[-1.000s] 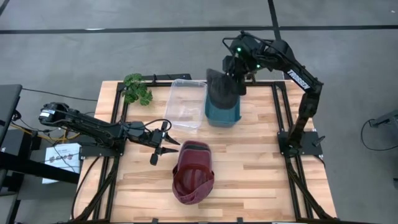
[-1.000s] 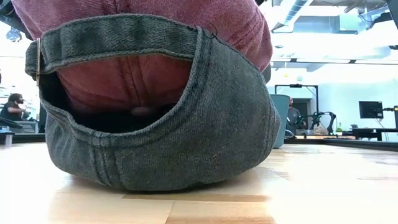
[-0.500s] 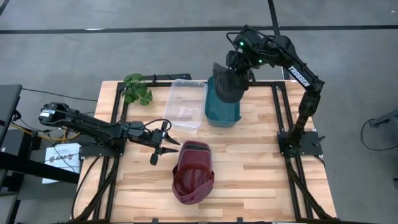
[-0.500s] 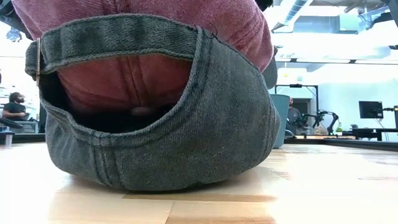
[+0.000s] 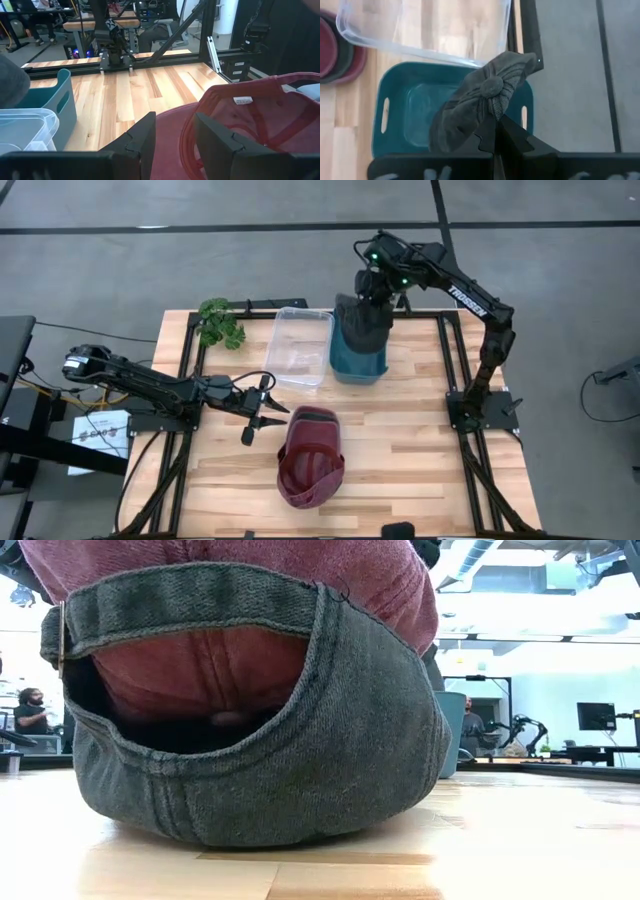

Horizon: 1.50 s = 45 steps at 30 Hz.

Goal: Pick & Place hat
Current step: Put the top black cap into the blue bin

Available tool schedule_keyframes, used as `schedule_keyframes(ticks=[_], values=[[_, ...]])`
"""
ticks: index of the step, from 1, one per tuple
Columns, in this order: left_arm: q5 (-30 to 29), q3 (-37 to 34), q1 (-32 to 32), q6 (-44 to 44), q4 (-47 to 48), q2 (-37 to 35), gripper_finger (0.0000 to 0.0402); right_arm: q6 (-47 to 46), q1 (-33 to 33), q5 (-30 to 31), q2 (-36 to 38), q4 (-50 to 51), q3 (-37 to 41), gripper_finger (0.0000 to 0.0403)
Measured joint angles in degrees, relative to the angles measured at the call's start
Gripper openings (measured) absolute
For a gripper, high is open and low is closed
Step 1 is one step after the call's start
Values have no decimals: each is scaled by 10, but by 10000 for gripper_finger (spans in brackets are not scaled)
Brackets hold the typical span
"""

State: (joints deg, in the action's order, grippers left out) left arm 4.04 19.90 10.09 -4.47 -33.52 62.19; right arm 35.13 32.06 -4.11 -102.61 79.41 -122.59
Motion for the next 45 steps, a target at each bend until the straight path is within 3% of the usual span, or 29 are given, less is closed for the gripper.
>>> schedule_keyframes(ticks=[14,33,45], values=[[0,0,0,0,0,0,131,44,30,-48,2,-87,89,0],[0,0,0,0,0,0,131,54,71,-49,2,-175,225,0],[0,0,0,0,0,0,131,43,78,29,2,-182,232,0]])
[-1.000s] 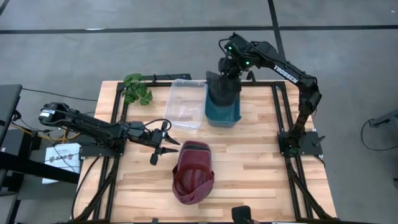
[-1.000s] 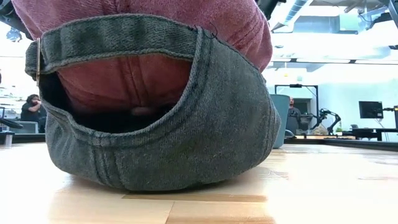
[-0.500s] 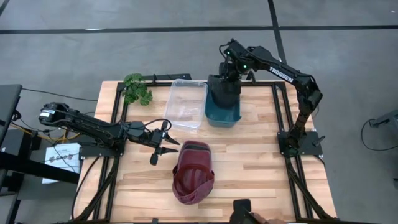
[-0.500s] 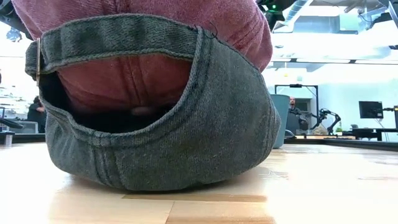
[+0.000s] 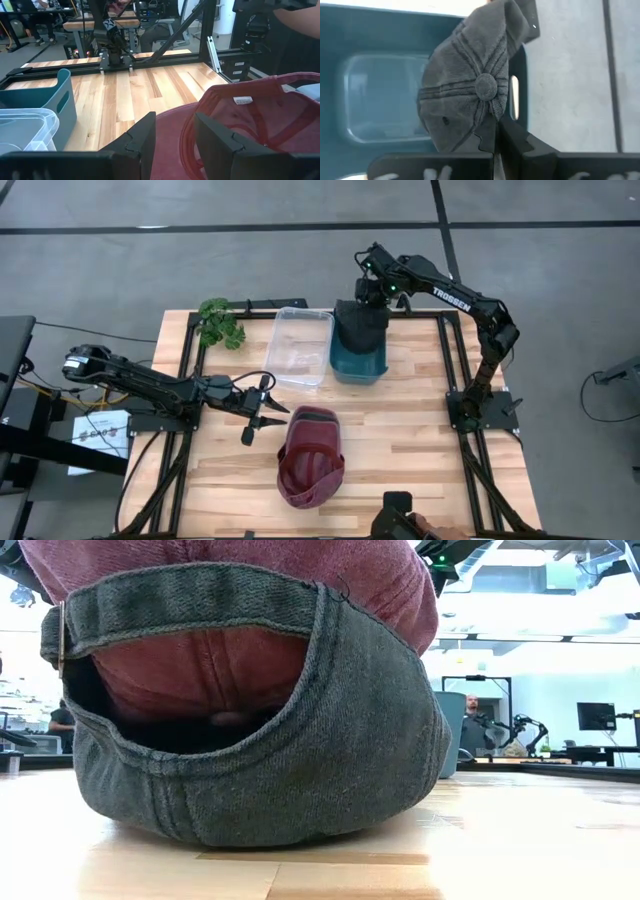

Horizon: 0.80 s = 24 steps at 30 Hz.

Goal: Pick & Place hat
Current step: Put the top black cap into the blue bin

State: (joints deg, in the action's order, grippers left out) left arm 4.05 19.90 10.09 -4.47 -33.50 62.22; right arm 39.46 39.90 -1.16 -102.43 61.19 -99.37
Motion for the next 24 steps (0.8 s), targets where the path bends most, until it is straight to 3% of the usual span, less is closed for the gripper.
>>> schedule_keyframes(ticks=[12,24], values=[[0,0,0,0,0,0,131,-19,0,30,0,-3,0,2],[0,0,0,0,0,0,131,-48,-1,30,0,-2,0,61]])
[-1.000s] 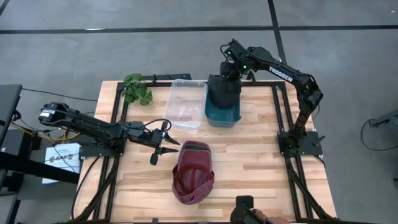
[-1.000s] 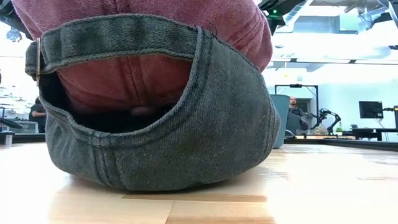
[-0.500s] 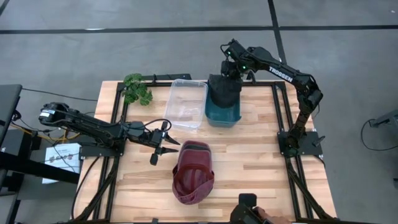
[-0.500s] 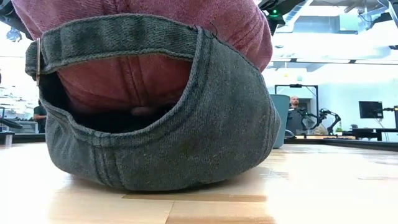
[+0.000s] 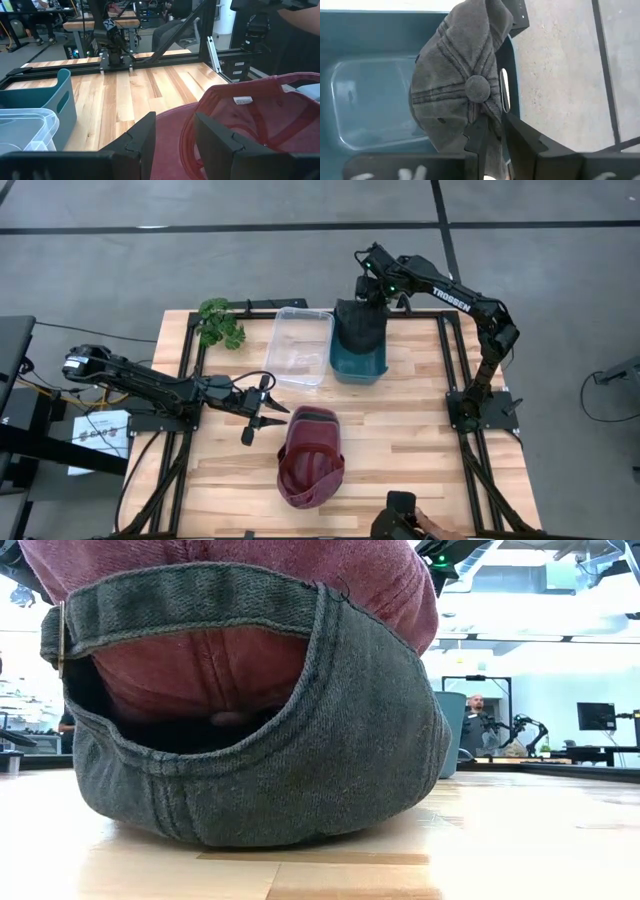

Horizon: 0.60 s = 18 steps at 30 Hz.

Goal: Pick & Place hat
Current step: Put the top black cap into the blue bin

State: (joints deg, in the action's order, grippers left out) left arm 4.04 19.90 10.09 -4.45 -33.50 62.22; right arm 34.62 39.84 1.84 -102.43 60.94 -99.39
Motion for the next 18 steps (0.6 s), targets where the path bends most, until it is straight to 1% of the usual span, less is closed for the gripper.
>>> schedule_keyframes(ticks=[5,10,18], values=[[0,0,0,0,0,0,131,0,-1,-1,0,7,0,71],[0,0,0,0,0,0,131,25,-8,5,0,4,0,76],[0,0,0,0,0,0,131,20,-20,41,0,2,-1,89]])
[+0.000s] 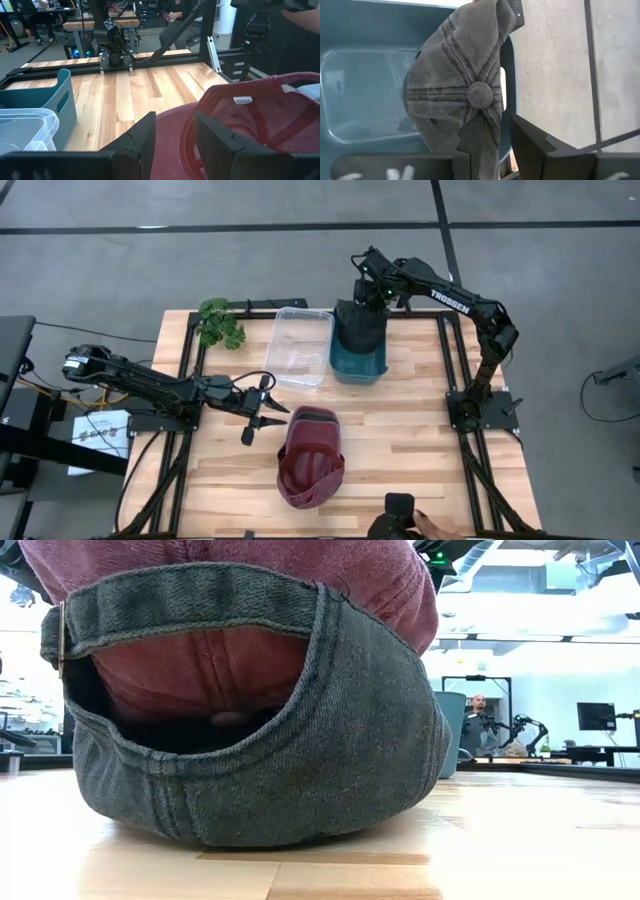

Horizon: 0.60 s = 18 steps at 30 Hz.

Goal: Pick & Place hat
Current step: Put the top black cap into the blue bin

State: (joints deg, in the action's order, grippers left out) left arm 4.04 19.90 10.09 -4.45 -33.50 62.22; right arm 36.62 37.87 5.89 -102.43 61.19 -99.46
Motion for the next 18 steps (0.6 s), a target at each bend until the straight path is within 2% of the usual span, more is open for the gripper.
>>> schedule_keyframes(ticks=[18], values=[[0,0,0,0,0,0,131,-41,1,21,0,-3,0,165]])
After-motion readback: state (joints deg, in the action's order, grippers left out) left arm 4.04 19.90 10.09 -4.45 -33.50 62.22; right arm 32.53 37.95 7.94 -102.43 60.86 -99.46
